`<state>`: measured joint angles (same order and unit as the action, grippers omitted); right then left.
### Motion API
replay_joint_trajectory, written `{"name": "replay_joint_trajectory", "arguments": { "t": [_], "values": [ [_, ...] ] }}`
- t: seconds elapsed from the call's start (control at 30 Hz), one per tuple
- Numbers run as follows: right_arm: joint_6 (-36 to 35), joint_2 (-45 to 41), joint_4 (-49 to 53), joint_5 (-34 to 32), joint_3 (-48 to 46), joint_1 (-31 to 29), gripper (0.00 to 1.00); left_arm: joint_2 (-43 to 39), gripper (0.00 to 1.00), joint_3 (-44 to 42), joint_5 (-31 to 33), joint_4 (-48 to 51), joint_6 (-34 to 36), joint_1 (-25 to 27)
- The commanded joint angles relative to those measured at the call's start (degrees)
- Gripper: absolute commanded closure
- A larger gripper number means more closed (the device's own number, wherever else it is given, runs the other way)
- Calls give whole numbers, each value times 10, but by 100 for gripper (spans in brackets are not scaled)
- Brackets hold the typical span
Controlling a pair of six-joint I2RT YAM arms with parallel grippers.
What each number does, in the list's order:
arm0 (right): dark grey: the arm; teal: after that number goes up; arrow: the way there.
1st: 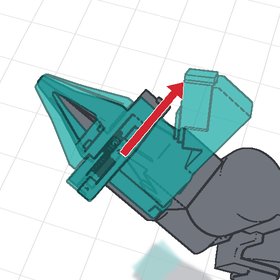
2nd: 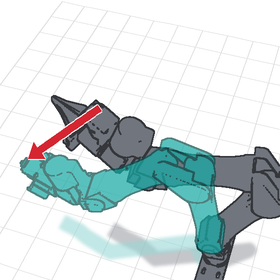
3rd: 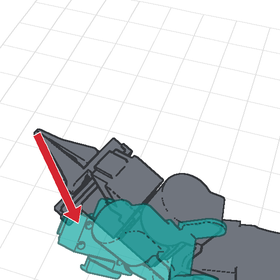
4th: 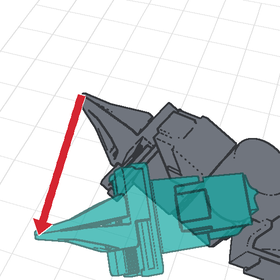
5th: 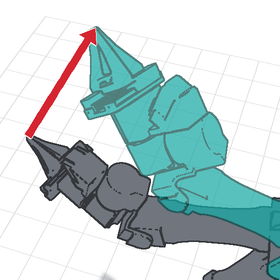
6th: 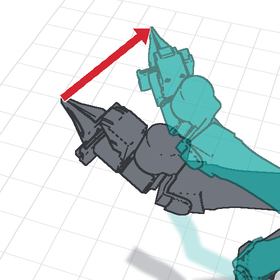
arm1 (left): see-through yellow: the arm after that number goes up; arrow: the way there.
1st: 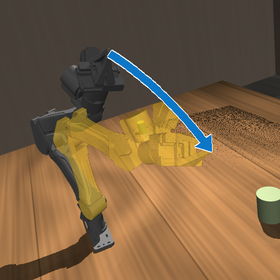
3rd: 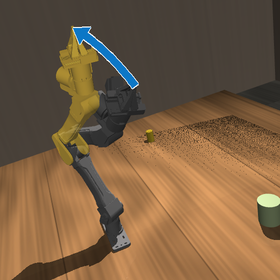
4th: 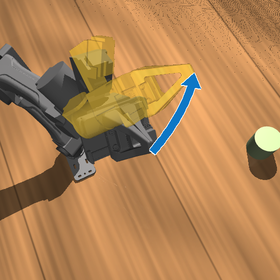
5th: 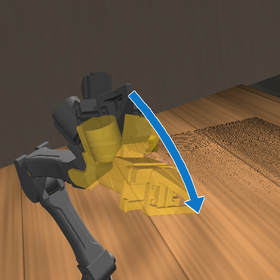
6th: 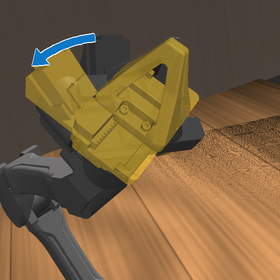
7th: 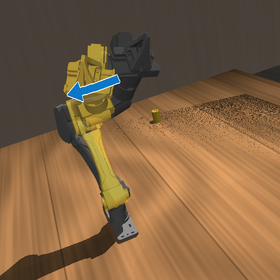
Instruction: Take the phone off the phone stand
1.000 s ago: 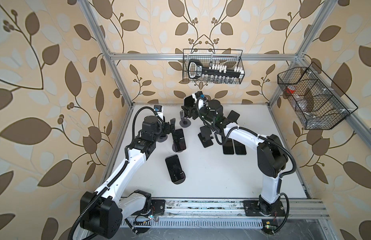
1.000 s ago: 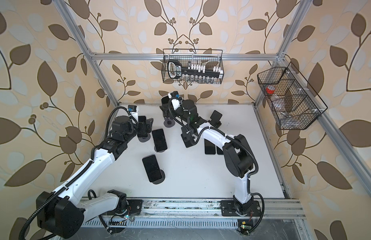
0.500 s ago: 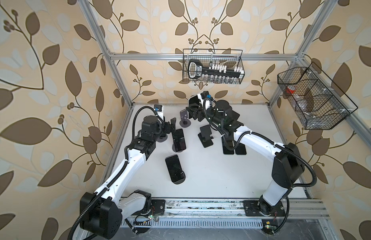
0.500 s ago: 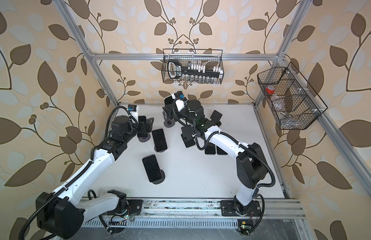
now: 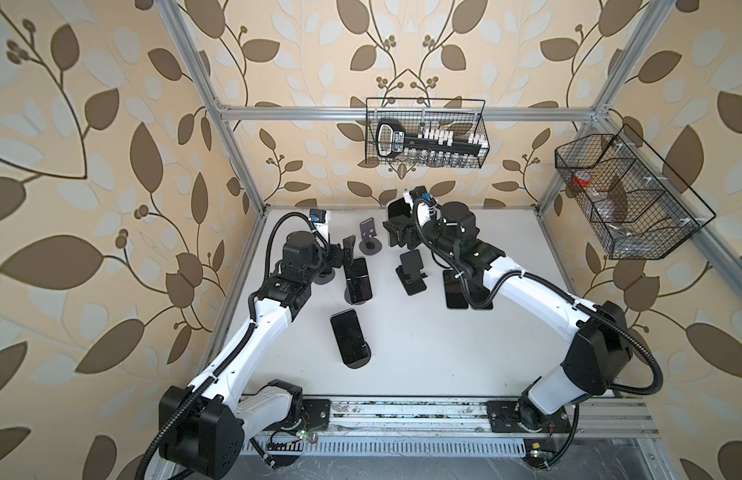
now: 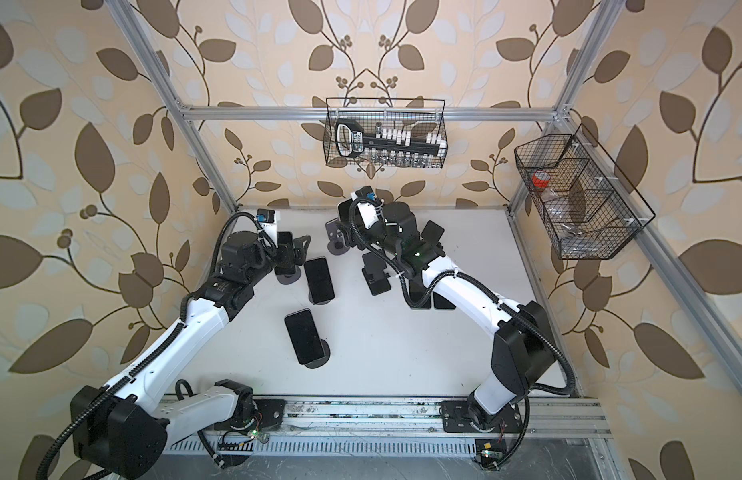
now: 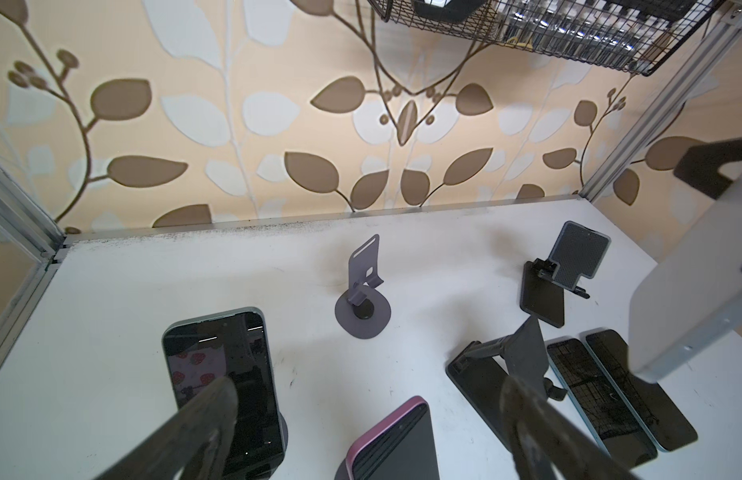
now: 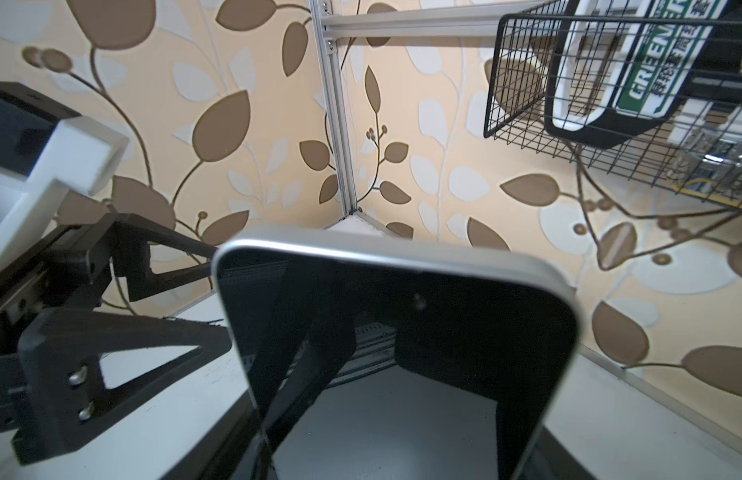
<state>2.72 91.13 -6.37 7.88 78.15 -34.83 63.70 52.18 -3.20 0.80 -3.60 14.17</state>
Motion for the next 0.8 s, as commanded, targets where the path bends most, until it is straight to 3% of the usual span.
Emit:
{"name": "replay_joint_trajectory", "arguments": {
  "t": [0.0,0.13,0.43,0.77],
  "values": [
    [-6,-43,40,-6,-6,5,35,-14,1,-3,-10,-23,5,1],
    [-7,-91,82,-35,-28,12,36,-11,1,3,-16,-23,12,1],
    [34,-160,187,-16,-72,89,41,-5,1,-11,-118,-91,-49,8],
    [38,-176,280,-27,-88,194,42,40,1,5,-168,-108,-24,98]
  ]
}}
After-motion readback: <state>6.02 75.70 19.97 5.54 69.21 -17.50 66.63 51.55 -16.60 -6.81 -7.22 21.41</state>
